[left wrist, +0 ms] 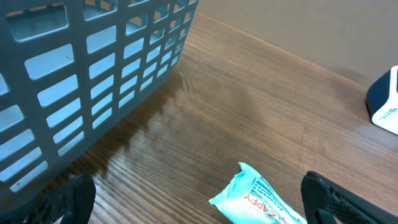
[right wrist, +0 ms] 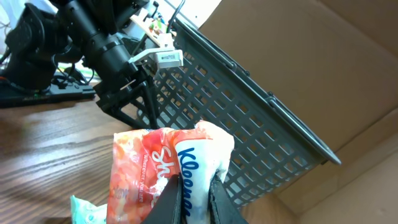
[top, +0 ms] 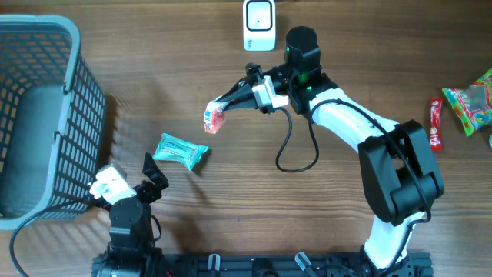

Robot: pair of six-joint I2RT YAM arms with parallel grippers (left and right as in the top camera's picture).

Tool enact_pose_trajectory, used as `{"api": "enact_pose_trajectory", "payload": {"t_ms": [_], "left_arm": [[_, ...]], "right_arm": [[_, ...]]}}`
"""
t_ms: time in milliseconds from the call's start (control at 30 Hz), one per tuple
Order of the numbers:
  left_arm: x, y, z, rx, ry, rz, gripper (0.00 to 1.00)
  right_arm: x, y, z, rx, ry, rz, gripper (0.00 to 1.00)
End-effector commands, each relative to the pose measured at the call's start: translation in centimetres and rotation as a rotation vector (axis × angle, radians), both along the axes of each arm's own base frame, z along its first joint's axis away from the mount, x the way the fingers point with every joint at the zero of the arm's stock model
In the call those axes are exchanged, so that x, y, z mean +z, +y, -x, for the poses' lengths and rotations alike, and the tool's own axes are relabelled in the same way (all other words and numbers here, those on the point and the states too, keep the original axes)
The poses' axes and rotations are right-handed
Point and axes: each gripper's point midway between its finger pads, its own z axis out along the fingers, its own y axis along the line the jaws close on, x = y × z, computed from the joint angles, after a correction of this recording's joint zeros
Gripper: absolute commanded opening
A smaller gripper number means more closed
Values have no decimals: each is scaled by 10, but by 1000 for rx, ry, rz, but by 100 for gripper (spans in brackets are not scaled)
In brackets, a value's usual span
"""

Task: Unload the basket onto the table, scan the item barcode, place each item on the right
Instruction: 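Lift the white-red box and hold it at the scanner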

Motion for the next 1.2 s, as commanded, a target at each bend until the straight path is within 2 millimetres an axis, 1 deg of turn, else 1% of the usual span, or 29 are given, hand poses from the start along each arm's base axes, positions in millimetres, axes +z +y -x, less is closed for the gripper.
{"api": "enact_pose_trajectory", "payload": {"t_ms": [0, 33, 67, 100, 133, 167, 200, 233, 267, 300, 333, 367, 400, 433, 467, 500, 533, 567, 600, 667, 767, 833, 900, 933, 1000, 1033, 1067, 1133, 1167], "left_arm": [[1, 1, 0, 9, -7, -3, 100], [1, 1, 0, 9, -7, -3, 100], [1, 1, 0, 9, -7, -3, 100], [1, 1, 0, 9, -7, -3, 100], [1, 1, 0, 9, -7, -3, 100], [1, 1, 0, 9, -7, -3, 100], [1, 1, 0, 9, -7, -3, 100], [1, 1, 0, 9, -7, -3, 100], [1, 1, 0, 9, -7, -3, 100], [1, 1, 0, 9, -7, -3, 100], [1, 1, 0, 9, -7, -3, 100], [1, 1, 0, 9, -7, -3, 100], [1, 1, 0, 9, -7, -3, 100], [1, 1, 0, 9, -7, -3, 100], [1, 1, 0, 9, -7, -3, 100], [1, 1, 0, 9, -7, -3, 100], [1, 1, 0, 9, -7, -3, 100], [1, 1, 0, 9, -7, -3, 100], [1, 1, 0, 9, -7, -3, 100], [1, 1, 0, 9, -7, -3, 100], [1, 1, 0, 9, -7, -3, 100], [1, 1, 0, 9, -7, -3, 100], [1, 1, 0, 9, -7, -3, 100], [1, 1, 0, 9, -7, -3, 100], [1, 1, 0, 9, -7, -3, 100], [1, 1, 0, 9, -7, -3, 100], [1, 1, 0, 9, -7, -3, 100], [1, 1, 0, 9, -7, -3, 100], [1, 1, 0, 9, -7, -3, 100]], "right_arm": [[6, -4, 9, 55, 35, 7, 4], [3, -4, 4, 27, 108, 43, 4], [-10, 1, -15, -105, 367, 172, 4], [-22, 2, -26, -187, 565, 262, 4], [-40, 2, -35, -285, 827, 374, 4], [-56, 1, -39, -362, 1095, 477, 4], [-70, -3, -34, -406, 1491, 608, 4], [-78, -6, -28, -422, 1785, 698, 4], [-83, -8, -22, -434, 1967, 757, 5], [-89, -11, -18, -450, 2104, 804, 4], [-97, -12, -25, -534, 2260, 803, 4], [-103, -14, -32, -607, 2548, 788, 4], [-106, -14, -36, -633, 2745, 769, 4], [-102, -13, -45, -621, 2920, 715, 4], [-94, -10, -57, -584, 2975, 643, 5], [-75, -7, -80, -513, 2979, 507, 5], [-57, -7, -100, -433, 3027, 369, 5], [-48, -10, -115, -385, 3097, 250, 5], [-46, -22, -140, -428, 3079, 55, 5], [-43, -49, -175, -496, 3062, -219, 5], [-35, -89, -220, -531, 3007, -497, 5], [-37, -97, -240, -534, 2991, -556, 5], [-46, -90, -266, -541, 3002, -550, 5], [-50, -86, -276, -536, 2999, -543, 5], [-57, -74, -301, -499, 2982, -507, 5], [-59, -72, -306, -493, 2977, -503, 5], [-67, -75, -309, -523, 2992, -535, 5], [-81, -77, -305, -579, 3039, -540, 5], [-93, -78, -300, 607, -2987, 505, 4]]}}
